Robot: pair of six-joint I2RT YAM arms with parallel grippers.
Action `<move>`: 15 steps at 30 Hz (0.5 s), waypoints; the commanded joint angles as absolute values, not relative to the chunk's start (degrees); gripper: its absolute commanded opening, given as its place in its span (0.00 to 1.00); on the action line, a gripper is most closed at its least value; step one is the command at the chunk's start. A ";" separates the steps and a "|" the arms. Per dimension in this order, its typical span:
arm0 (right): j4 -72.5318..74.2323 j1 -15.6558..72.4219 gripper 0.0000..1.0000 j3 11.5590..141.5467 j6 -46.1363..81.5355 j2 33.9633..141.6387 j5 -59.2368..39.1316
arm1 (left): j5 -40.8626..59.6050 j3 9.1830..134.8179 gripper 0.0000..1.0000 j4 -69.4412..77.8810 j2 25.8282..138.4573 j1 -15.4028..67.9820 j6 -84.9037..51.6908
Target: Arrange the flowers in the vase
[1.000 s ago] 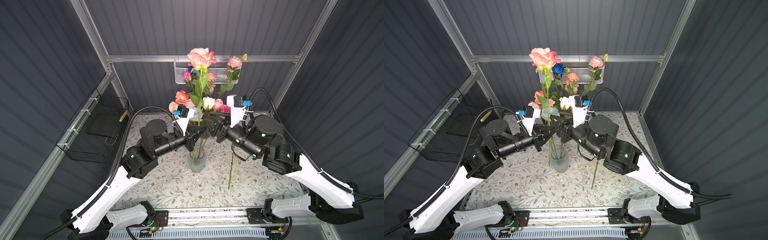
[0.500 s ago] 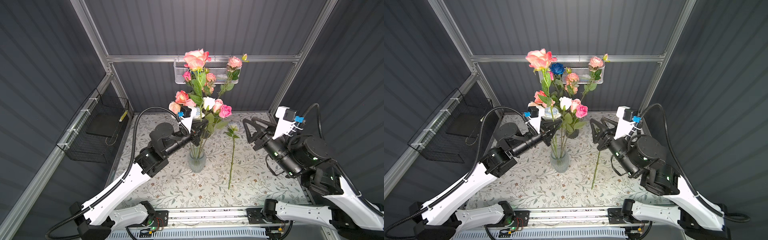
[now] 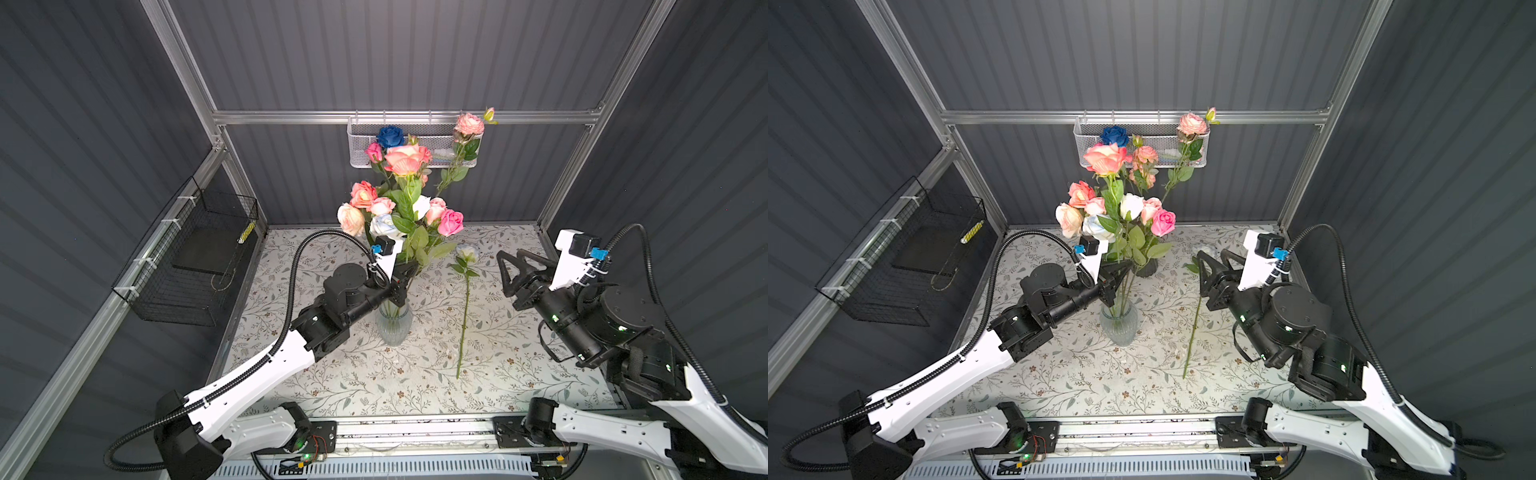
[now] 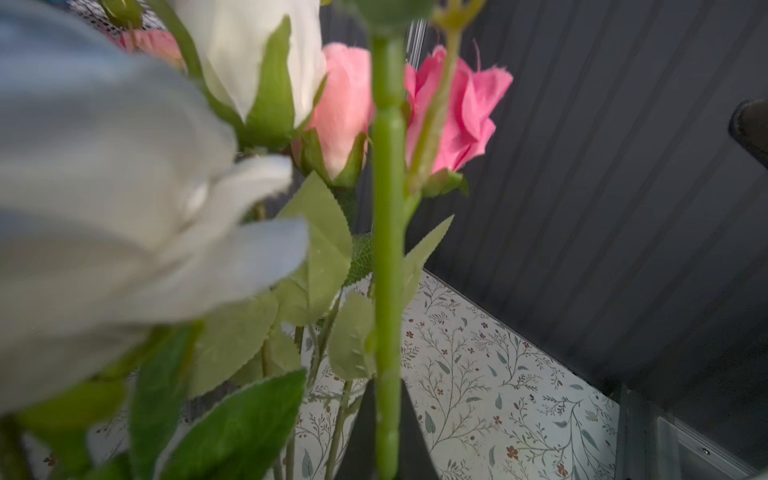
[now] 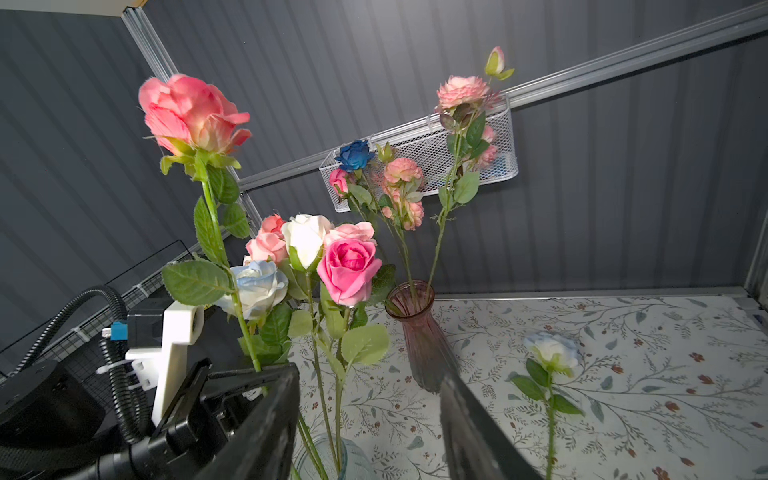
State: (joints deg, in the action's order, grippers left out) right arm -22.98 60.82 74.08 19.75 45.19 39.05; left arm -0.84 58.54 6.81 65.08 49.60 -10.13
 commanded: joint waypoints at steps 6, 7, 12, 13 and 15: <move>-27.03 59.54 0.58 73.00 23.00 44.15 40.63 | -4.81 58.19 0.17 2.36 61.85 50.14 -10.02; -27.15 59.50 0.58 72.82 23.16 43.91 40.62 | -4.96 58.65 0.22 1.62 61.71 50.16 -9.98; -28.52 59.11 0.58 73.10 23.55 43.68 40.65 | -5.87 60.03 0.33 -1.46 60.59 50.19 -9.59; -28.61 59.13 0.58 73.04 23.62 43.63 40.60 | -6.14 59.86 0.35 -1.72 60.22 50.19 -9.59; -28.78 59.15 0.58 73.10 23.73 43.60 40.43 | -6.19 60.22 0.37 -2.85 59.62 50.16 -9.58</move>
